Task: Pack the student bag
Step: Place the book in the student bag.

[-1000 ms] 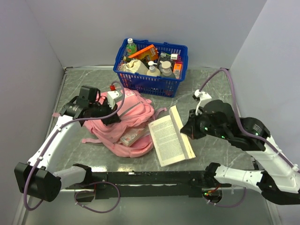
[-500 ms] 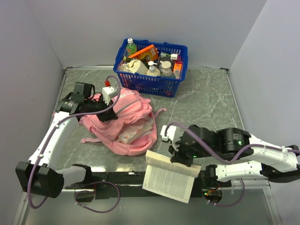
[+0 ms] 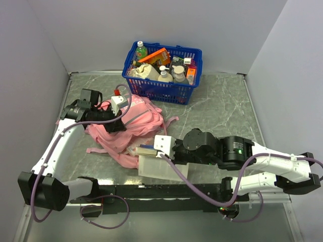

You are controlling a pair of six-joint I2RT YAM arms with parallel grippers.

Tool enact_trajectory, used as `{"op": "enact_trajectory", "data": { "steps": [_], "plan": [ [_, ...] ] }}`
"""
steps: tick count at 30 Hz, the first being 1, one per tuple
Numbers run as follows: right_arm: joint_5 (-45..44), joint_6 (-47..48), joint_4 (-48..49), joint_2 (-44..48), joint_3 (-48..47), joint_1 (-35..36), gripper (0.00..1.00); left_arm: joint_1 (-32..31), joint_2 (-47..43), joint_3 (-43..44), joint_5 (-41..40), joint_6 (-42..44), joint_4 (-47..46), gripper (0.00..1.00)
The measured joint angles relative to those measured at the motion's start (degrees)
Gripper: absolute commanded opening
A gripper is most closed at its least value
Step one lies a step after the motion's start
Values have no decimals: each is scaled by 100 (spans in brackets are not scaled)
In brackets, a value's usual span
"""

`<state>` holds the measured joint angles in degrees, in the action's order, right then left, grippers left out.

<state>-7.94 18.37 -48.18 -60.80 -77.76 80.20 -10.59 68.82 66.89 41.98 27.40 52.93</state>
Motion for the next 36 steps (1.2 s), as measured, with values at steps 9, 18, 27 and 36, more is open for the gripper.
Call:
{"op": "enact_trajectory", "data": {
  "steps": [9, 18, 27, 36],
  "plan": [
    [284, 977, 1156, -415, 81, -328, 0, 2, 79, 0, 85, 175, 144, 1],
    [52, 1578, 2533, -754, 1279, -551, 0, 11, 76, -2, -72, 350, 315, 1],
    [-345, 1906, 3622, -1014, 2135, -448, 0, 39, 76, -2, -157, 457, 413, 1],
    [-671, 1937, 3982, -1137, 2728, 92, 0, 39, 76, -2, -168, 455, 435, 1]
  ]
}}
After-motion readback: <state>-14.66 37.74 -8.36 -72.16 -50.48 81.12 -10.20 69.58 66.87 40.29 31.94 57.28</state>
